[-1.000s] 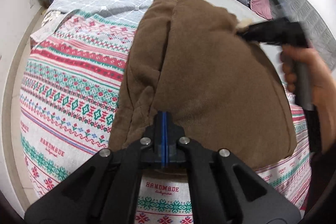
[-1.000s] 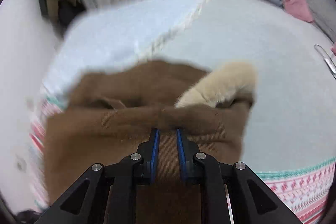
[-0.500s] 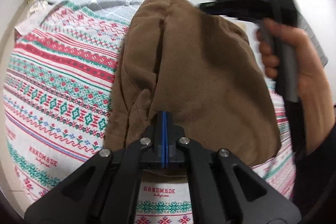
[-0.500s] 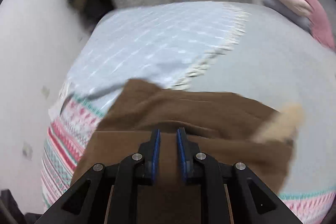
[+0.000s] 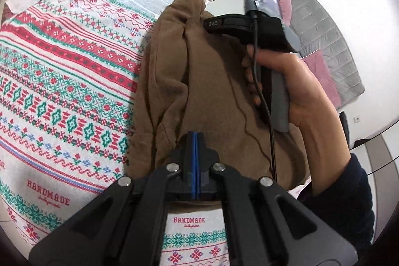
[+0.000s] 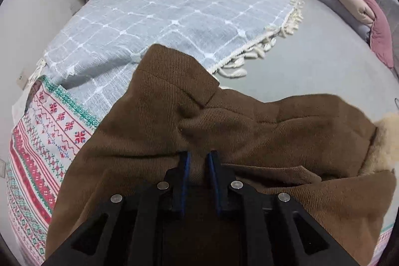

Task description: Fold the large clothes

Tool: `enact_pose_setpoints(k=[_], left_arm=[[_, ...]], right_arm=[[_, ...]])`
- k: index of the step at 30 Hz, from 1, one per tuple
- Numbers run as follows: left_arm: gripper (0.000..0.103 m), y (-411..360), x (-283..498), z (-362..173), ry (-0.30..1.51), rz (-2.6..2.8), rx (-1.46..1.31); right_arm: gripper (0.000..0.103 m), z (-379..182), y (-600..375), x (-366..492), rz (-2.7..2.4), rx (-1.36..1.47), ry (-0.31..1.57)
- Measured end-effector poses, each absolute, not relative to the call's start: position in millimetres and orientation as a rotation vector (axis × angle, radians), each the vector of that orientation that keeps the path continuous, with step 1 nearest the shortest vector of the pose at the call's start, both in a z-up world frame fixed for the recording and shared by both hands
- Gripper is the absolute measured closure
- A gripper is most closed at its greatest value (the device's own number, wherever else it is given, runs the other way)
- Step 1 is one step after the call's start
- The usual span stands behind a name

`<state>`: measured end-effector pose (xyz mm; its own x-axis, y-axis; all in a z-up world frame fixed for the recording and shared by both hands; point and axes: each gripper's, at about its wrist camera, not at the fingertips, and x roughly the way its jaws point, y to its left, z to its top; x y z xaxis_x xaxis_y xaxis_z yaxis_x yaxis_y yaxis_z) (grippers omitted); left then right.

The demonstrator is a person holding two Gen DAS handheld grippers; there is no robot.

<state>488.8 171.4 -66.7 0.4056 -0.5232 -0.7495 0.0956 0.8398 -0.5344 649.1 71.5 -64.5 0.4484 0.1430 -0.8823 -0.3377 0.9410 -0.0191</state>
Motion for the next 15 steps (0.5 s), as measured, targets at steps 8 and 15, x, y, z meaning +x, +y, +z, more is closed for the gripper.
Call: enact_pose_setpoints(k=[8,15], left_arm=[[0.1,178,479,-60,1.098,-0.428,-0.395],[0.071,212,485,-53,1.066,-0.319,-0.493]], right_arm=[[0.085,6,49,582,0.454,-0.017,0.971],[0.085,-18,49,525,0.525,-0.092,0.994]])
